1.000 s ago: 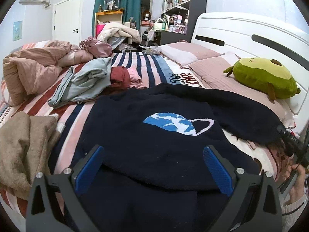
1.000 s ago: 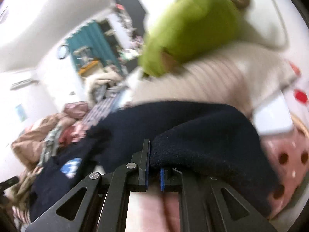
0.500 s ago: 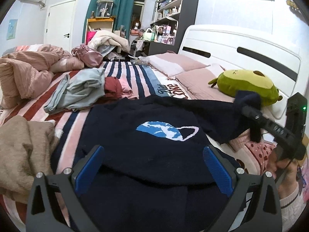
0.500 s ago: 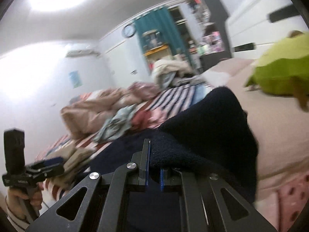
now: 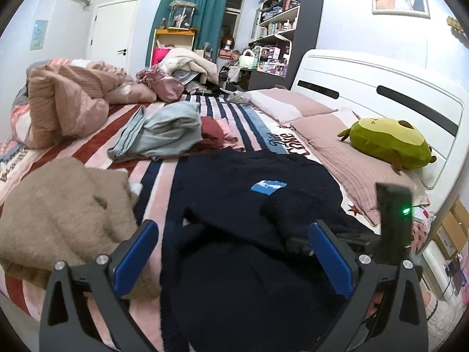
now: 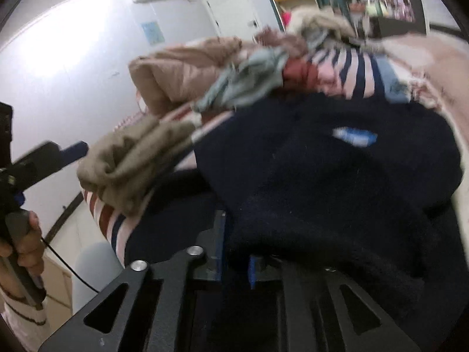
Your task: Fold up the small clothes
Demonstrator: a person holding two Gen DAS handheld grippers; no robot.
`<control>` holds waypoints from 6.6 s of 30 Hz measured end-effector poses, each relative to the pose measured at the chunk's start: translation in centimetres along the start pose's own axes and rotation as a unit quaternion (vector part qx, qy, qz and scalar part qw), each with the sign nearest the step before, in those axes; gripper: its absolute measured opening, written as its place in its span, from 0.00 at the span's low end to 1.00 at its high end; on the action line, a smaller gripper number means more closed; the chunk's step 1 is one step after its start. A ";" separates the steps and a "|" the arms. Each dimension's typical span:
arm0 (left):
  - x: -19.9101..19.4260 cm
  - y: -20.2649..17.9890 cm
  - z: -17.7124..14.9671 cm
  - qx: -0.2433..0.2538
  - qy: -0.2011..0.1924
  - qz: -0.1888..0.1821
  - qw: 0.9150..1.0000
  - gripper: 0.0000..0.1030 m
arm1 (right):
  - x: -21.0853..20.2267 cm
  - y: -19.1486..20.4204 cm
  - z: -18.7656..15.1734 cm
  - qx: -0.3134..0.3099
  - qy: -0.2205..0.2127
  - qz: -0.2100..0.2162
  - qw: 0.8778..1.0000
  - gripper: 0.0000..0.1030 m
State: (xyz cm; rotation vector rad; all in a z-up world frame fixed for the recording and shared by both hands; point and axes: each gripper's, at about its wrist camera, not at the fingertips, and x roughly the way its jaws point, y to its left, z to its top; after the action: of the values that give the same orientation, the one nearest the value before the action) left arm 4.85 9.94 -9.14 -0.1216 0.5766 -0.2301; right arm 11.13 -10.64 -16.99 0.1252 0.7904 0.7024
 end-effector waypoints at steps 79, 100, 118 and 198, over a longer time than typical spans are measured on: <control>9.4 3.7 -7.0 -0.067 0.156 -0.044 0.985 0.93 | -8.7 -14.8 -5.4 0.125 0.068 0.008 0.990 0.78; 1.2 -0.1 -2.8 -0.009 0.058 -0.086 0.995 0.13 | -13.4 -8.6 -4.2 0.105 -0.012 0.075 0.992 0.17; 3.3 2.4 3.2 -0.038 0.030 -0.070 0.996 0.14 | -14.9 -10.6 3.2 0.139 -0.064 0.039 0.987 0.17; 25.3 4.9 13.6 -0.022 0.111 0.035 0.993 0.70 | -3.6 -21.8 15.8 0.100 0.005 -0.171 0.980 0.64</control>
State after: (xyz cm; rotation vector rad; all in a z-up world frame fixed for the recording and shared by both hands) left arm 33.81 9.04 -12.02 -0.1184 0.8058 -0.1640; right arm 31.89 -27.29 -11.37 0.1629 0.8663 0.2968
